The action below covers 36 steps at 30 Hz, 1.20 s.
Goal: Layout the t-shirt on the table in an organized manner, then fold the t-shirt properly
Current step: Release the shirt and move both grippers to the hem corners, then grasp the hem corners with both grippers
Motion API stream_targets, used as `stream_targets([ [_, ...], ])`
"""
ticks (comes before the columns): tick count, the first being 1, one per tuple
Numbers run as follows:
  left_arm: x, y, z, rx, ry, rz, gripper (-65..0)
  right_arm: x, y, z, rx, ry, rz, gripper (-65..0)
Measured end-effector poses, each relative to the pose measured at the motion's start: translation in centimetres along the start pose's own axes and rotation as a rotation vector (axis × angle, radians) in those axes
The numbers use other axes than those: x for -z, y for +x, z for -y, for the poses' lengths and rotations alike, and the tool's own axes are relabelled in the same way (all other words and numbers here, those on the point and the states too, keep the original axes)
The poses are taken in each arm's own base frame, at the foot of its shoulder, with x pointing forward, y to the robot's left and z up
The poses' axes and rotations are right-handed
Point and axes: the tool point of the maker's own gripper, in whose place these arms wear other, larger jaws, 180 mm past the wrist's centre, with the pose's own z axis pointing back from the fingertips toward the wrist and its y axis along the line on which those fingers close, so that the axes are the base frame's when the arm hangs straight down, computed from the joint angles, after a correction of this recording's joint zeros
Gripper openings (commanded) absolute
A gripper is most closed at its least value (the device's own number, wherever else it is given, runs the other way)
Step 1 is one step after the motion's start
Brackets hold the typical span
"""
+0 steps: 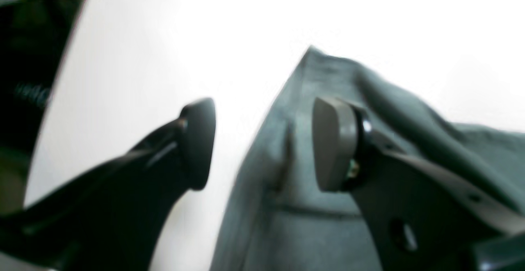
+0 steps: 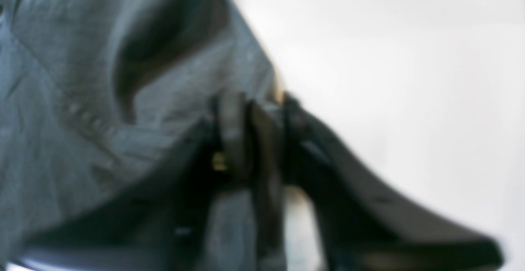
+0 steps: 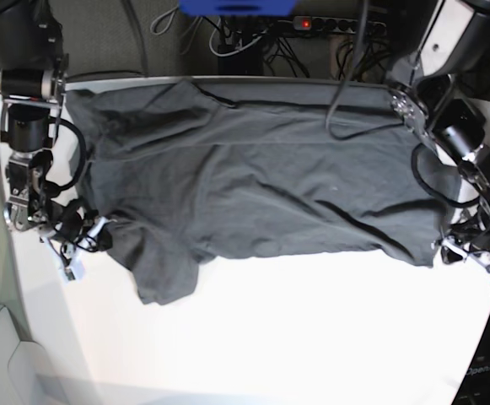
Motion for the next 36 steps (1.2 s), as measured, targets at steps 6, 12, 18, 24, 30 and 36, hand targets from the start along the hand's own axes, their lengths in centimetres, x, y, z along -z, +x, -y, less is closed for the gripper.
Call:
stream_targets([
  [6, 1.8, -0.8, 1.5, -0.048, -0.054, 0.038, -22.7, 0.4, 0.2, -0.8, -0.027, 0.018, -0.004, -65.0],
  [12, 3.6, -2.9, 1.5, -0.134, -0.061, 0.048, -22.7, 0.6, 0.1, -1.4, -0.047, 0.030, -0.012, -65.0],
  [18, 4.2, -4.2, 1.9, -0.158, -0.090, 0.018, -22.7, 0.7, 0.1, -1.5, -0.054, 0.032, -0.016, -65.0],
  [24, 5.0, -3.2, 1.7, -0.192, -0.114, 0.024, -22.7, 0.7, 0.1, -1.5, -0.055, 0.032, -0.017, -65.0],
  [30, 5.7, -4.1, 2.9, -0.236, -0.144, 0.050, -22.7, 0.6, 0.1, -1.5, -0.055, 0.032, -0.017, -65.0],
  [36, 5.9, -4.0, 3.3, -0.255, -0.153, 0.072, -22.7, 0.6, 0.1, -1.5, -0.055, 0.032, -0.016, -65.0],
])
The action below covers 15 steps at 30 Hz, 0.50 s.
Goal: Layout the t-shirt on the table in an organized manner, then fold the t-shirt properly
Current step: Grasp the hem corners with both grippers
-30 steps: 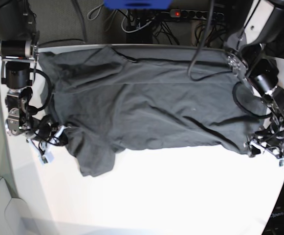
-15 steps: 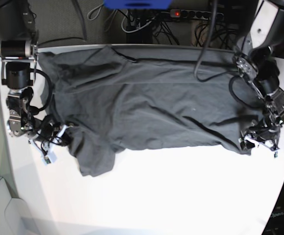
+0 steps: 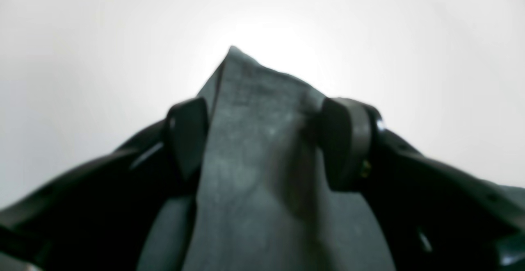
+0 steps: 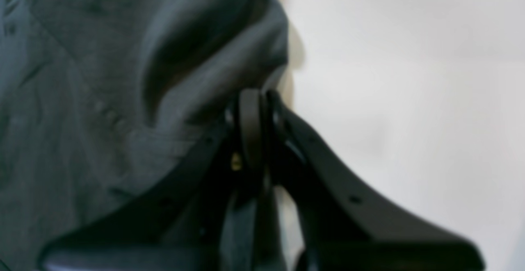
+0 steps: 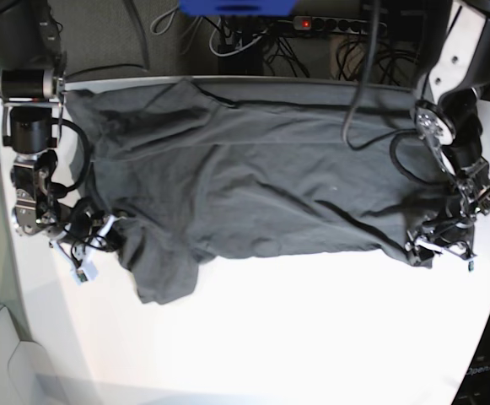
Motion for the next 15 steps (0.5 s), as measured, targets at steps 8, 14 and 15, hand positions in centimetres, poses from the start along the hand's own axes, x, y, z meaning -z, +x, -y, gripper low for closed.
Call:
stream_targets([
  [8, -0.5, 0.2, -1.2, 0.009, 0.014, -0.006, -23.0, 0.0, 0.0, 0.0, -0.001, 0.000, 0.000, -65.0],
  [14, -0.9, -0.3, -1.9, 0.006, 0.025, -0.006, -33.9, 0.0, 0.0, 0.0, 0.000, 0.000, 0.001, -65.0],
  [15, -1.0, -0.3, -2.1, 0.006, 0.029, -0.009, -39.0, 0.0, 0.0, 0.1, 0.000, -0.001, 0.001, -65.0],
])
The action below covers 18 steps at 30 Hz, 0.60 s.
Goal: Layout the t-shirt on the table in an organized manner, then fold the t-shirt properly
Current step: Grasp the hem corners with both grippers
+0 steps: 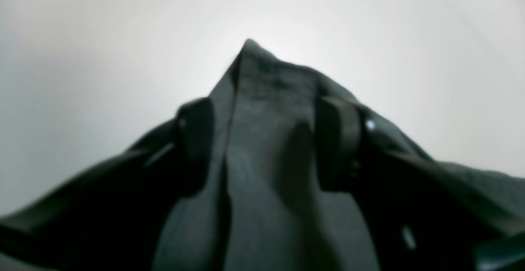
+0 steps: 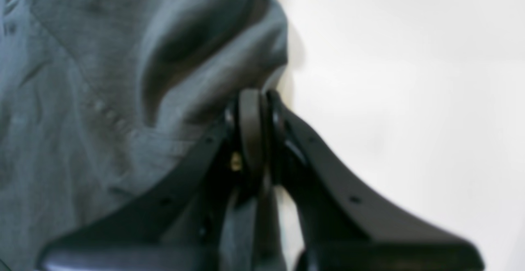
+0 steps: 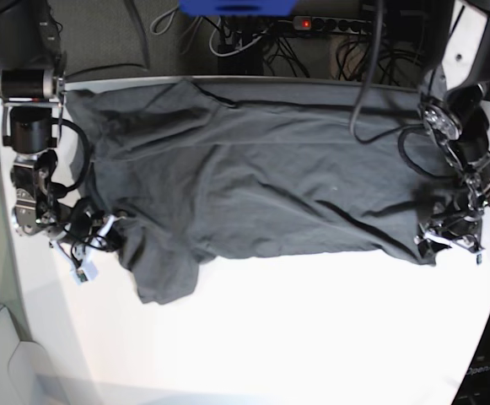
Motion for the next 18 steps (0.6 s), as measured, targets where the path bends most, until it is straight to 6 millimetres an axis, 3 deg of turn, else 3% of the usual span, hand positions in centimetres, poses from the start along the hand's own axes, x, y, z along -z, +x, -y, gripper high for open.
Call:
stream_targets([
  [4, -0.30, -0.31, -0.69, 0.001, 0.014, -0.004, -55.8, -0.02, -0.02, 0.04, -0.001, -0.001, -0.001, -65.0],
  [7, -0.31, -0.45, -0.72, 0.002, 0.015, -0.008, -64.5, -0.02, -0.02, 0.04, 0.000, -0.001, -0.001, -65.0],
  [18, -0.34, -0.55, -0.66, 0.006, 0.011, -0.018, -64.5, -0.21, -0.02, 0.29, -0.004, -0.003, -0.002, -65.0],
])
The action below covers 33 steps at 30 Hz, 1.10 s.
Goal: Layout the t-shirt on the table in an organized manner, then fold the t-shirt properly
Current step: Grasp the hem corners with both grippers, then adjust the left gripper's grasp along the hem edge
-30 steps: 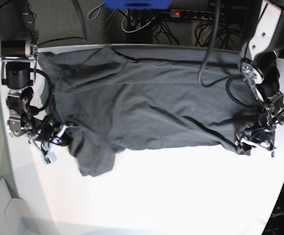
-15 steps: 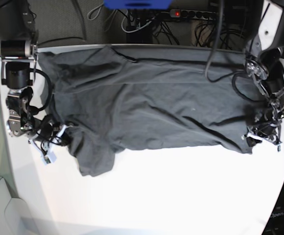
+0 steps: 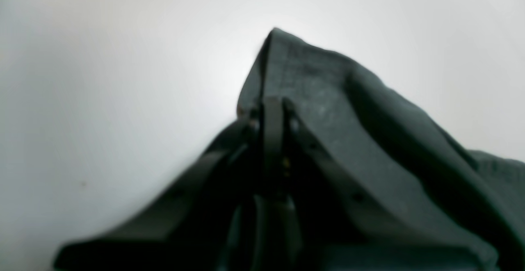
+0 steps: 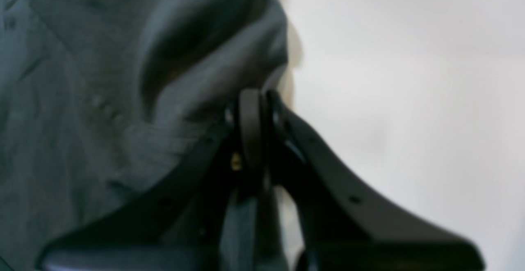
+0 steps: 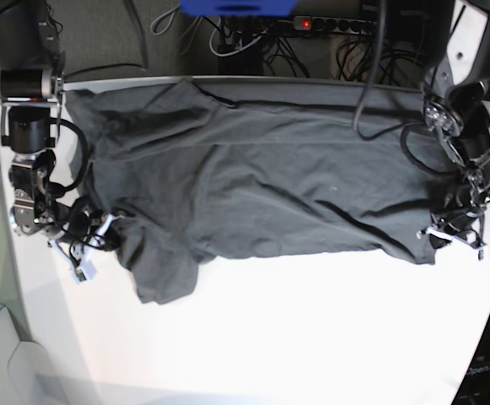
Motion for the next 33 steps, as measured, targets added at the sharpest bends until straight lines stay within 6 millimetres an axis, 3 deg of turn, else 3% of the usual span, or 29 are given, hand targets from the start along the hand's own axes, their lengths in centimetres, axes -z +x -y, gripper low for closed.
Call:
stream_targets([
  [5, -0.2, 0.2, 0.0, 0.022, 0.003, -0.007, -64.5, -0.2, -0.1, 0.3, -0.004, -0.003, -0.002, -65.0],
  [9, -1.0, 1.8, -0.9, 0.073, 0.042, -0.019, -64.5, -1.0, -0.4, 0.9, -0.058, -0.033, -0.036, -65.0],
  [13, -1.6, 3.7, -1.0, 0.065, 0.050, 0.023, -64.5, -1.5, -0.7, 0.0, -0.095, -0.035, -0.032, -65.0],
  [20, -1.9, 2.4, -1.1, -0.001, 0.030, -0.017, -64.5, -2.2, -1.2, -0.5, -0.110, -0.042, -0.017, -65.0],
  [24, -2.9, 2.9, -1.4, -0.002, 0.032, 0.009, -64.5, -3.3, -1.0, 0.0, -0.110, -0.070, 0.008, -65.0],
  [28, -4.8, 2.9, -2.9, 0.025, 0.079, 0.005, -64.5, -3.6, -0.6, -0.2, -0.124, -0.074, 0.027, -65.0],
  [33, -5.2, 4.8, -2.7, 0.036, 0.075, 0.045, -64.6, -3.7, -0.5, -0.3, -0.128, -0.074, 0.033, -65.0],
])
